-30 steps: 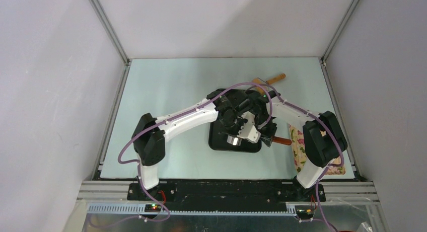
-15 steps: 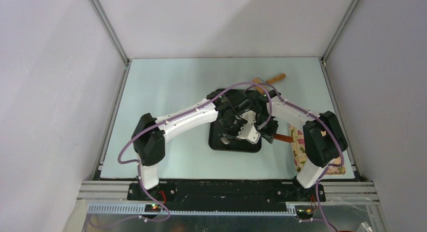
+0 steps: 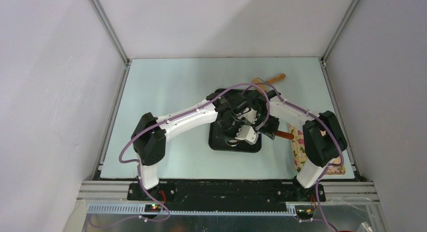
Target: Roll out the dumpling wrappers from the dough
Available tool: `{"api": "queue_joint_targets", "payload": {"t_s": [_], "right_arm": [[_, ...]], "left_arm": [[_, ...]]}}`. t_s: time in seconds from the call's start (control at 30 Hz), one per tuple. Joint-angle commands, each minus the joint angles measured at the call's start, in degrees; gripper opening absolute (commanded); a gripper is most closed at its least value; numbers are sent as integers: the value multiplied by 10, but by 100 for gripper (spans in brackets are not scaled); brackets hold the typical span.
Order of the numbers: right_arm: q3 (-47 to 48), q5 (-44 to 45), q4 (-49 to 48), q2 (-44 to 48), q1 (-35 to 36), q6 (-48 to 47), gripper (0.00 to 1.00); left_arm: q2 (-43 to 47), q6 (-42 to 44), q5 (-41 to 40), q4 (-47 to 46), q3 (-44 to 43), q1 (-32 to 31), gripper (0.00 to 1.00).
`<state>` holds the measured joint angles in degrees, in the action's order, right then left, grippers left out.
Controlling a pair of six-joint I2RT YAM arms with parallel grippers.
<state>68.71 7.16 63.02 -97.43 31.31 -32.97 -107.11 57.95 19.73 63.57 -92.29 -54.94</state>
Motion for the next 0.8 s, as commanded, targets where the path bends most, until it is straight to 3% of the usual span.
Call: {"api": "queue_joint_targets", "payload": {"t_s": [0.0, 0.17, 0.37, 0.77], "right_arm": [[20, 38, -12, -5, -8, 9, 0], [18, 79, -28, 5, -25, 5, 0], [20, 69, -30, 36, -55, 0, 0], [20, 40, -17, 76, -93, 5, 0]], "left_arm": [[24, -23, 3, -27, 16, 17, 10], [25, -60, -27, -105, 49, 30, 16], [-15, -110, -64, -168, 38, 42, 21], [-87, -151, -42, -174, -7, 68, 27]]}}
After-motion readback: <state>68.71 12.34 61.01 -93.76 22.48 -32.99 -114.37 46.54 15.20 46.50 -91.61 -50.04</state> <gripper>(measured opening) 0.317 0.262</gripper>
